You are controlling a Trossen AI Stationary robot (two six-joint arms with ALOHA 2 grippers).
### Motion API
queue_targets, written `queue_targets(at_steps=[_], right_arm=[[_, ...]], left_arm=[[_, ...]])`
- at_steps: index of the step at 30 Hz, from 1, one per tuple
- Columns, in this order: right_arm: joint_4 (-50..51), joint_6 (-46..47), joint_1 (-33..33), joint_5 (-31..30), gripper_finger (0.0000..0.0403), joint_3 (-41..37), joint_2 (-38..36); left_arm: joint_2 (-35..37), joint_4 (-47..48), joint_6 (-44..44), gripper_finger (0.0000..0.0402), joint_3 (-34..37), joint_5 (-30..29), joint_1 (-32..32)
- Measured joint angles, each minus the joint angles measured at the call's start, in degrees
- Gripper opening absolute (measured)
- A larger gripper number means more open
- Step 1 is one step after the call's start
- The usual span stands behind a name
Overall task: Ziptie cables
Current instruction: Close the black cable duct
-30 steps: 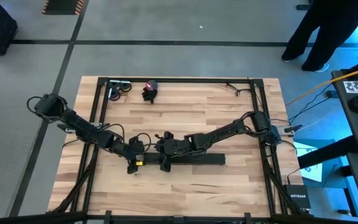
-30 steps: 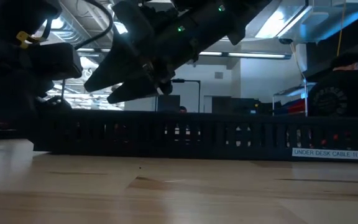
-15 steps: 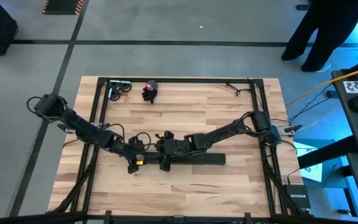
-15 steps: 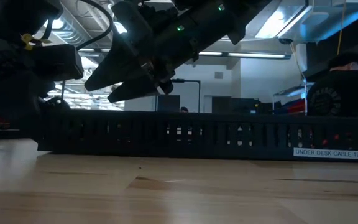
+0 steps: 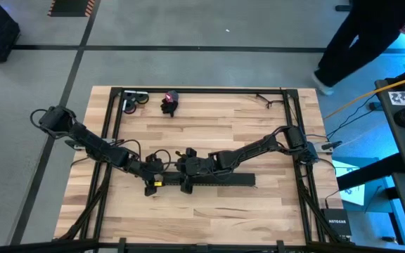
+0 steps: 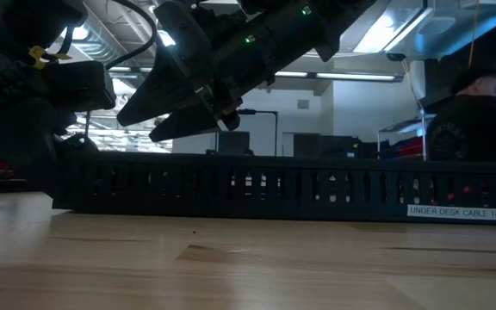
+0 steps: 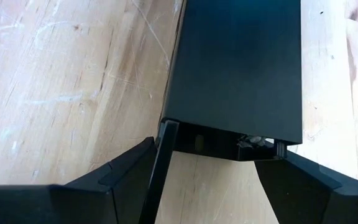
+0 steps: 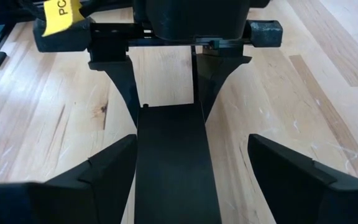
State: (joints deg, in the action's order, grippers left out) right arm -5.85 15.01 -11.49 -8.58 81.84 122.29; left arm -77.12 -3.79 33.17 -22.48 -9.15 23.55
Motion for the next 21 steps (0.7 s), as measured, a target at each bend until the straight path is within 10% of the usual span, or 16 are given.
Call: queue_targets(at_steps=[21], right_arm=[[0.0,0.14,-0.09,0.0,0.0298,0.0,0.01]], left_arm=[[0.0,0.13,-2.97,0.0263,-0.02,-0.32,0.02]])
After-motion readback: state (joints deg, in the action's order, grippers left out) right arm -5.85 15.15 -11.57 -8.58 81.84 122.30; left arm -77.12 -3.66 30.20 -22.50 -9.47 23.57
